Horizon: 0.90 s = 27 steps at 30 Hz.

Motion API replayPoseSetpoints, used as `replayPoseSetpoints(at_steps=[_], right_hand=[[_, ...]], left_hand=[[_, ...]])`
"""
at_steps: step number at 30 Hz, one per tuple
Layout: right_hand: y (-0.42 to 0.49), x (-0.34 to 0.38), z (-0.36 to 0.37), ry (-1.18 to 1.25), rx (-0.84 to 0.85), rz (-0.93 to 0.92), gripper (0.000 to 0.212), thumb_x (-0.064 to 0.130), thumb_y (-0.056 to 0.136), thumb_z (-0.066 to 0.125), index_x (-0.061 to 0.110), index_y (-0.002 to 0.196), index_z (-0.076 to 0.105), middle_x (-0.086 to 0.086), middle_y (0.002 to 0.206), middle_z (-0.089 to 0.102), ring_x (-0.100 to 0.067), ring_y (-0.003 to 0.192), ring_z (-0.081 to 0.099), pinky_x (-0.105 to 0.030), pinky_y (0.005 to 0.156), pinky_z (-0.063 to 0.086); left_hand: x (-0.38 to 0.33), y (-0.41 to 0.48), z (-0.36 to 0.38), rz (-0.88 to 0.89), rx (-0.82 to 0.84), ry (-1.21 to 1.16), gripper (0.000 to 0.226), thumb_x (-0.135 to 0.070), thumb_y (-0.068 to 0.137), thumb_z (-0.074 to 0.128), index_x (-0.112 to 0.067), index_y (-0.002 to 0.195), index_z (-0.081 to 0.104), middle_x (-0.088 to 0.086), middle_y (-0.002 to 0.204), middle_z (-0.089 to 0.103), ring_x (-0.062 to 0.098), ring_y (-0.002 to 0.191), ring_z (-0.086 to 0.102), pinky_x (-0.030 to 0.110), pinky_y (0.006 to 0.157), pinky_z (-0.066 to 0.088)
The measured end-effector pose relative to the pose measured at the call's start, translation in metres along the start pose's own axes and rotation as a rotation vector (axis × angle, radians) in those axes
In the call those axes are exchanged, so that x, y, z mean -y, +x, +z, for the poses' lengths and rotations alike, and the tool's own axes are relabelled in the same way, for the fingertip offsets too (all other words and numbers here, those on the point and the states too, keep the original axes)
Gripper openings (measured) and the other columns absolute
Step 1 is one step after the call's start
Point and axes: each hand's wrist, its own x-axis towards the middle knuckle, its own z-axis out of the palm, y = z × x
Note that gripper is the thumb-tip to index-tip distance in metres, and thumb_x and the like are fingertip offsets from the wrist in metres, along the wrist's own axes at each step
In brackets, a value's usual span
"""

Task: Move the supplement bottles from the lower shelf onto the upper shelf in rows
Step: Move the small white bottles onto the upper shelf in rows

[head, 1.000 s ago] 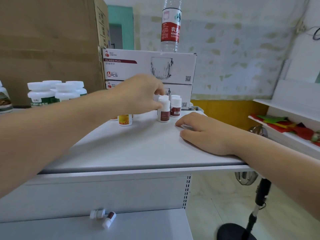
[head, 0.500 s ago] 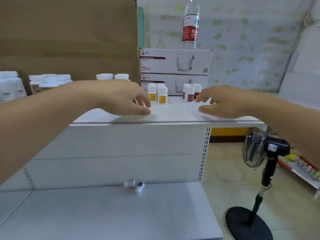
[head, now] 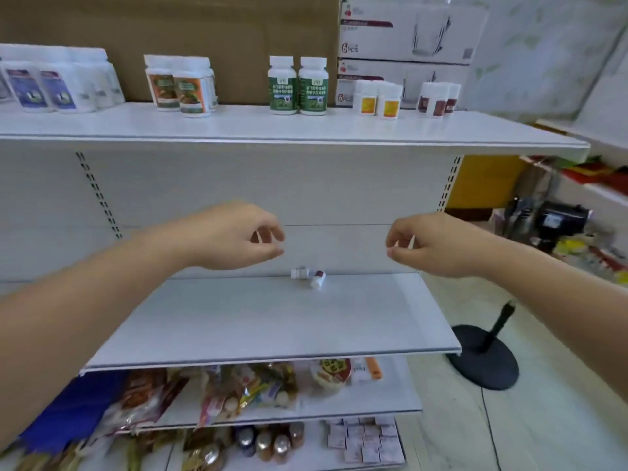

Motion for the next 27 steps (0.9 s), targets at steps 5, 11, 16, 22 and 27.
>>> replayPoseSetpoints(at_steps=[5,11,16,22,27], right_hand=[[0.031,-0.003,0.079,0.030,0.140,0.024,0.030,0.047,0.095,0.049,0.028,0.116,0.058,0.006,0.106,0.065,-0.013,0.089,0.057,-0.029,0.074,0.045],[0.105,-0.024,0.182,0.181,0.169,0.033,0.030,0.039,0.093,0.054,0.024,0.119,0.060,0.005,0.119,0.062,-0.012,0.092,0.055,-0.026,0.081,0.043],[0.176,-0.048,0.262,0.185,0.142,-0.025,0.036,0.031,0.094,0.053,0.027,0.130,0.053,0.006,0.128,0.051,-0.015,0.112,0.057,-0.029,0.095,0.044],[0.255,-0.065,0.329,0.073,0.061,-0.121,0.061,0.004,0.093,0.040,0.030,0.148,0.031,0.013,0.155,0.031,-0.024,0.130,0.045,-0.039,0.102,0.042],[0.286,-0.074,0.361,-0.109,-0.028,-0.237,0.058,0.012,0.094,0.048,0.029,0.148,0.037,0.000,0.144,0.039,-0.029,0.115,0.049,-0.041,0.097,0.043]], left_hand=[[0.024,0.022,0.084,-0.030,0.077,-0.071,0.033,-0.044,0.093,0.055,-0.023,0.117,0.064,-0.007,0.111,0.066,0.012,0.100,0.062,0.030,0.088,0.049],[0.059,0.084,0.178,-0.043,0.101,-0.127,0.037,-0.044,0.093,0.054,-0.027,0.125,0.060,-0.007,0.123,0.058,0.011,0.111,0.055,0.026,0.092,0.042],[0.103,0.156,0.247,-0.137,0.057,-0.217,0.047,-0.040,0.090,0.058,-0.031,0.135,0.047,-0.008,0.130,0.047,0.013,0.120,0.049,0.029,0.100,0.039],[0.143,0.241,0.324,-0.230,0.010,-0.184,0.053,-0.034,0.094,0.052,-0.020,0.143,0.035,0.005,0.147,0.038,0.029,0.128,0.042,0.040,0.104,0.038],[0.152,0.278,0.363,-0.246,-0.042,-0.045,0.047,-0.029,0.096,0.049,-0.014,0.139,0.039,0.012,0.138,0.039,0.037,0.122,0.046,0.046,0.098,0.042]])
